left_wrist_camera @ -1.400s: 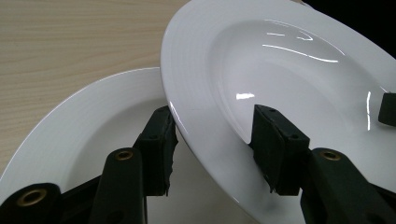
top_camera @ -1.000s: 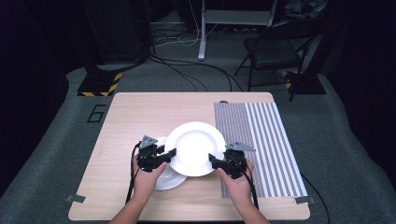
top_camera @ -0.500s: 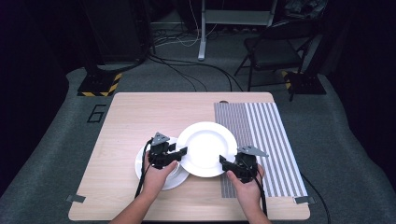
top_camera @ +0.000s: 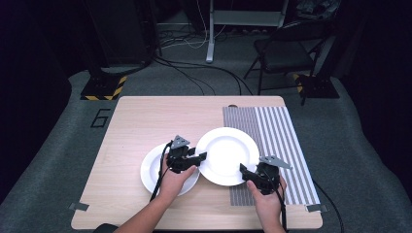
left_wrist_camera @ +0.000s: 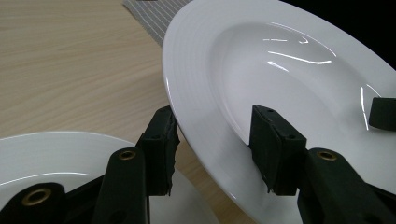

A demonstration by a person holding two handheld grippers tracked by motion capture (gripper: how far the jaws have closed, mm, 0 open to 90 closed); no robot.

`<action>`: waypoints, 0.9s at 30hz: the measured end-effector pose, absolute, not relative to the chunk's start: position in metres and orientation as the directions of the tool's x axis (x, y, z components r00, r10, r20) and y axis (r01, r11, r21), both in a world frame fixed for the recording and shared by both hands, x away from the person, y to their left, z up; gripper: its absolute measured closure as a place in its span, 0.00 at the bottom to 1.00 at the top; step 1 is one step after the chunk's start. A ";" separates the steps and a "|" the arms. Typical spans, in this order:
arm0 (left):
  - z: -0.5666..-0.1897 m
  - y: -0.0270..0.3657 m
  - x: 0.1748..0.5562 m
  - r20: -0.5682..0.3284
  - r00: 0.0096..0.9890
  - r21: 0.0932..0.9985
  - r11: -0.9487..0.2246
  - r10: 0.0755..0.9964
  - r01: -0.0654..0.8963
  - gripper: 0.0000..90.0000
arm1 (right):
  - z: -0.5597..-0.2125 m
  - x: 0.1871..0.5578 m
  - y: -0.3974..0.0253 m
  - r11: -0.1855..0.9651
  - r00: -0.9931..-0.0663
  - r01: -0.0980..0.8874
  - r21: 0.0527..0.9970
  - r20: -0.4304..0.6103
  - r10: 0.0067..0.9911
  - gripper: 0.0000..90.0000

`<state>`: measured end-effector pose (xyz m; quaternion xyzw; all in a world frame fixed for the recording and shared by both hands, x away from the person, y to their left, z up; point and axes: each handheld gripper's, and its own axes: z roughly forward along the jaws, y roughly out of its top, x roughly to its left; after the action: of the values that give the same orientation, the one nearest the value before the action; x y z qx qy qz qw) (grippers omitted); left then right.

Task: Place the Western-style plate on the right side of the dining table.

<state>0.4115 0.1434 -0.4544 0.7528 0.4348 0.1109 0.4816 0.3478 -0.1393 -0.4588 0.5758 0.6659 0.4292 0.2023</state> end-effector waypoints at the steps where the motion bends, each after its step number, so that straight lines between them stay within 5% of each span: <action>1: -0.454 0.142 0.412 -0.252 0.603 0.823 -0.160 0.757 0.545 0.58 | -0.459 0.346 -0.141 -0.036 -0.248 0.593 0.804 0.225 0.942 0.44; 27: -0.450 0.116 0.414 -0.268 0.648 0.824 -0.179 0.713 0.538 0.59 | -0.455 0.331 -0.163 -0.078 -0.178 0.582 0.809 0.221 0.959 0.45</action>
<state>0.4136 0.1161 -0.4504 0.7625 0.4100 0.0891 0.4924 0.3309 -0.1630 -0.4548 0.6010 0.6411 0.4218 0.2234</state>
